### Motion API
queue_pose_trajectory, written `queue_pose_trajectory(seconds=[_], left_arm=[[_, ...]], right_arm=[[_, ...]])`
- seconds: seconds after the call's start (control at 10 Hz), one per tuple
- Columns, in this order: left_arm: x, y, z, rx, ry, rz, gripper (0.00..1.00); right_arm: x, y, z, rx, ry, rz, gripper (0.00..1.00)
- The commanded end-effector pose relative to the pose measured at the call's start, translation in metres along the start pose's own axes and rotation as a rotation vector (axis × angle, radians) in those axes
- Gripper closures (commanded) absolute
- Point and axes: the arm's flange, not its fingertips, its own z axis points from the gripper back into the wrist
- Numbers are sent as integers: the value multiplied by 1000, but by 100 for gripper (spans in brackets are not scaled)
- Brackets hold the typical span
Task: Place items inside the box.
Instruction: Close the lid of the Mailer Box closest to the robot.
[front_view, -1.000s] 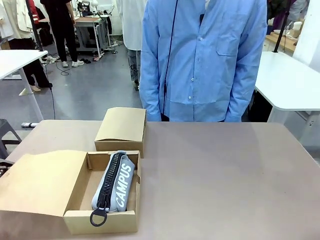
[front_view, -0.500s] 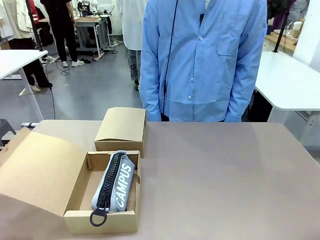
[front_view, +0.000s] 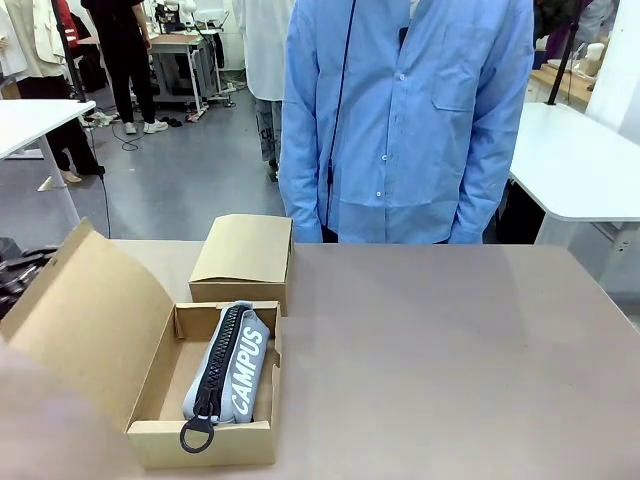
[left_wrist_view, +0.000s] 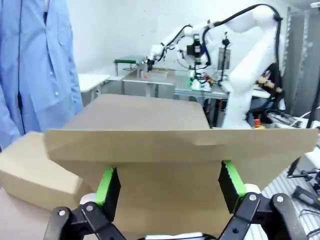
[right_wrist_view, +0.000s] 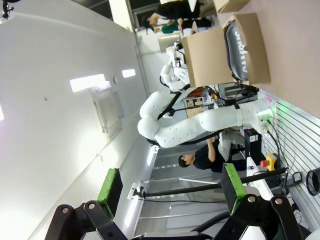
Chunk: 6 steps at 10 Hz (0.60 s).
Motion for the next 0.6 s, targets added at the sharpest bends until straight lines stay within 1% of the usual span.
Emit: queue_pose_trajectory(seconds=[0.0,0.1,0.2,0.3,0.5], left_arm=[[-17,-98,-103,39,74,-66,0],[-29,-100,-118,11,105,-54,0],[-39,-100,-128,67,158,-56,0],[2,16,-41,-4,70,-42,0],[2,16,-41,-4,70,-42,0]], right_arm=[[-1,8,0,18,-2,-15,0],[-1,8,0,18,-2,-15,0],[-1,8,0,18,-2,-15,0],[-1,8,0,18,-2,-15,0],[-1,8,0,18,-2,-15,0]])
